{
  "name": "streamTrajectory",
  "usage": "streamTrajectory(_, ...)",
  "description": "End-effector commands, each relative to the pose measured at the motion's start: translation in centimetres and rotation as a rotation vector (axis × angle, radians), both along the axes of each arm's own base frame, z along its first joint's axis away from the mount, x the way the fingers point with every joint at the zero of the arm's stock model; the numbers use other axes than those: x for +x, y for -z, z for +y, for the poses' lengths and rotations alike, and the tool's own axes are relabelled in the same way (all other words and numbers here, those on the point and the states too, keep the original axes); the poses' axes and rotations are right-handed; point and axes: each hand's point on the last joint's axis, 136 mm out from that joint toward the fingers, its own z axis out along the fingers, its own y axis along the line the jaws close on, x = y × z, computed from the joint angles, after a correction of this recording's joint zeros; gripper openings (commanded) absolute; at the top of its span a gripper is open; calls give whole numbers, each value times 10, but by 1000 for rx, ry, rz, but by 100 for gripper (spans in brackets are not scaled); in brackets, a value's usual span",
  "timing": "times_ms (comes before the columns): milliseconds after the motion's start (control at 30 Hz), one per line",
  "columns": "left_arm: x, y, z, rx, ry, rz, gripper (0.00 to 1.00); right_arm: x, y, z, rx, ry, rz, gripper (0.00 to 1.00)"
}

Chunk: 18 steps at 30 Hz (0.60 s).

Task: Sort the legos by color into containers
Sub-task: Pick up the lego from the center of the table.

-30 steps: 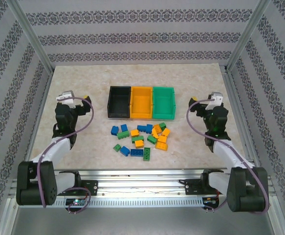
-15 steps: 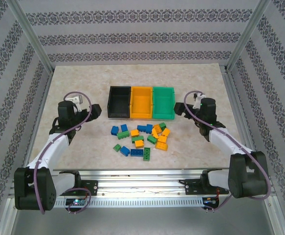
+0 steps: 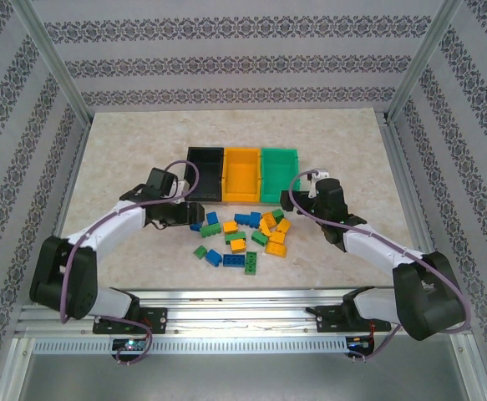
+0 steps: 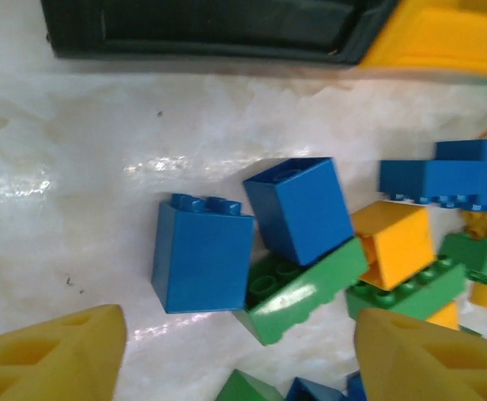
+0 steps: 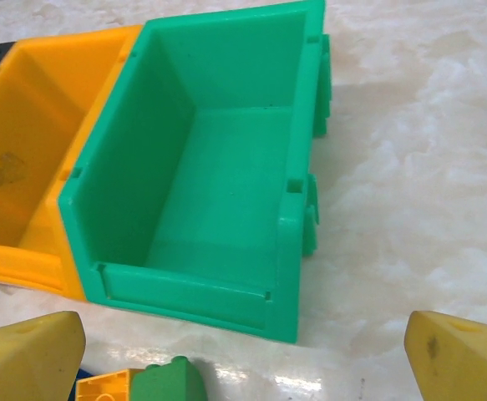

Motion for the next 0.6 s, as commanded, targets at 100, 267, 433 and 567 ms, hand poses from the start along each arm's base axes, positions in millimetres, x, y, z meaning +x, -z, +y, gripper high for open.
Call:
streamTrajectory(100,-4,21,11,209,57,96,70,5,-10,-5,-39,36,-65,98)
streamTrajectory(267,5,32,5,219,71,114,69,5,-9,-1,-52,26,-64,98)
streamTrajectory(433,6,45,3,245,84,156,54,5,-9,2,-61,17,-65,98)
streamTrajectory(567,7,46,2,252,90,157,46,4,-10,2,-71,18,-72,98)
